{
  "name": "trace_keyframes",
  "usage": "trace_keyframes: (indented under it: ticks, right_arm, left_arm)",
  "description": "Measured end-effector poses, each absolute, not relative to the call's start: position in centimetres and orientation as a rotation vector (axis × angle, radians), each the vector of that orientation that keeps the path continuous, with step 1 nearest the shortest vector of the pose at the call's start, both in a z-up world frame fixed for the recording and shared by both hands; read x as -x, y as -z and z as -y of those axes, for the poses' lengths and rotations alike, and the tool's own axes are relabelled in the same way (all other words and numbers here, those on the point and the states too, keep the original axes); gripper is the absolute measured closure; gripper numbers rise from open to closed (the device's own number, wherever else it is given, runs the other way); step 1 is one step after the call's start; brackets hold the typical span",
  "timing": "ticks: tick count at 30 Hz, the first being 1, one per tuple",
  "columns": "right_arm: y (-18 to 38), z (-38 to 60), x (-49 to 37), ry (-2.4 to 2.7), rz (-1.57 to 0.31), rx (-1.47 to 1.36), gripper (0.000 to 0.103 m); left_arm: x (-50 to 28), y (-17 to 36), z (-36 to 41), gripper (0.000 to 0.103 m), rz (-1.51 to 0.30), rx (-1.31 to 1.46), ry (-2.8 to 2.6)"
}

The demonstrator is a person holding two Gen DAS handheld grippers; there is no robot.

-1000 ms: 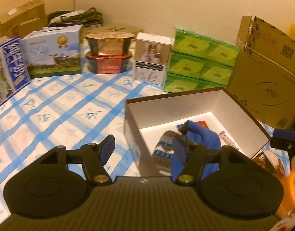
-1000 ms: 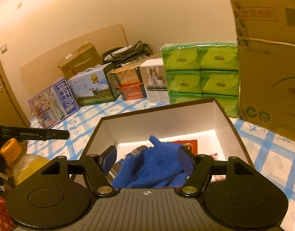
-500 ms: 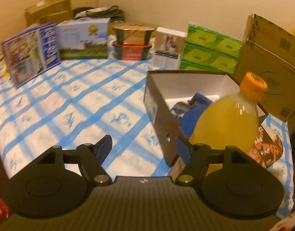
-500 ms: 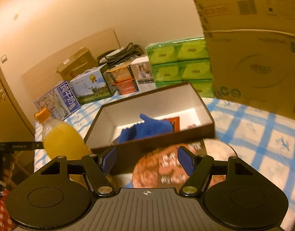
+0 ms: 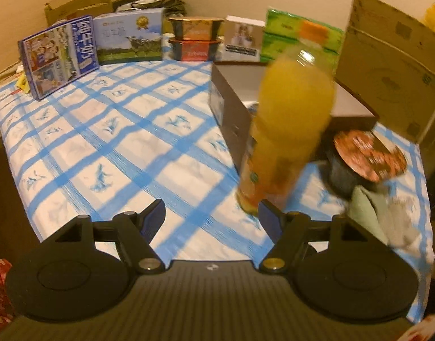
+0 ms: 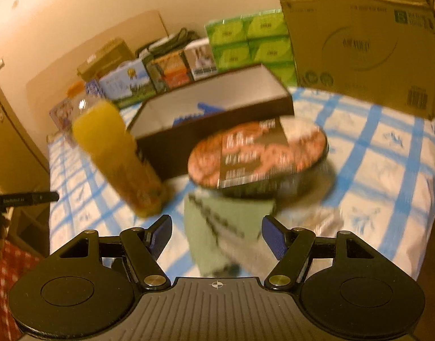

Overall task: Organize soft objects
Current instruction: 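Move both tools back from the box to the green towel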

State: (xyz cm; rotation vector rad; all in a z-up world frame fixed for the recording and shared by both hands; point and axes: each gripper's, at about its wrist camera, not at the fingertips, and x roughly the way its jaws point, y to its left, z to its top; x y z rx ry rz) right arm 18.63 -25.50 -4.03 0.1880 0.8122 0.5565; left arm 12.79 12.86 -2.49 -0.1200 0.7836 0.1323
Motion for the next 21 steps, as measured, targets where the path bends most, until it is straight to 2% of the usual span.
trace_keyframes:
  ticks: [9,21]
  right_arm:
    - [6.8,26.7,-16.0,-0.506,-0.909,-0.186,0.033]
    - [7.8,29.0,-16.5,-0.415,-0.916,-0.199,0.033]
  left_arm:
    - [-12.2,4.1,-6.9,0.033,-0.820,0.106,-0.014]
    - [-14.4,6.2,1.3,0.033,-0.859,-0.001,0.136]
